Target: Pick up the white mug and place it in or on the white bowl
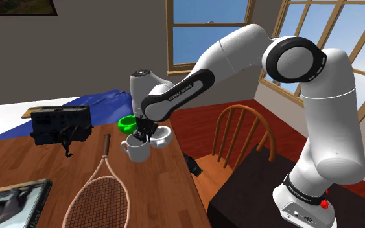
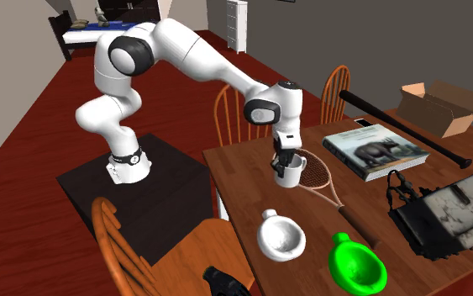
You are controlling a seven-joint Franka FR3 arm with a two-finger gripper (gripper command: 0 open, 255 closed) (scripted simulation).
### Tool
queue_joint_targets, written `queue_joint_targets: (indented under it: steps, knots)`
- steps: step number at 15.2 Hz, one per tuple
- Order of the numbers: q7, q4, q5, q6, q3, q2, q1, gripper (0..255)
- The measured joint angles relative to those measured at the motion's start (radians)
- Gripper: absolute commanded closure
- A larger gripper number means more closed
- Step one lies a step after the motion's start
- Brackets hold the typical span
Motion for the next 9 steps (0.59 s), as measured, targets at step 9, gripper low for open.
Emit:
queue_joint_targets:
  steps: [9]
  knots:
    - [-0.041, 0.022, 0.026, -0.073, 0.007, -0.055, -0.027, 255]
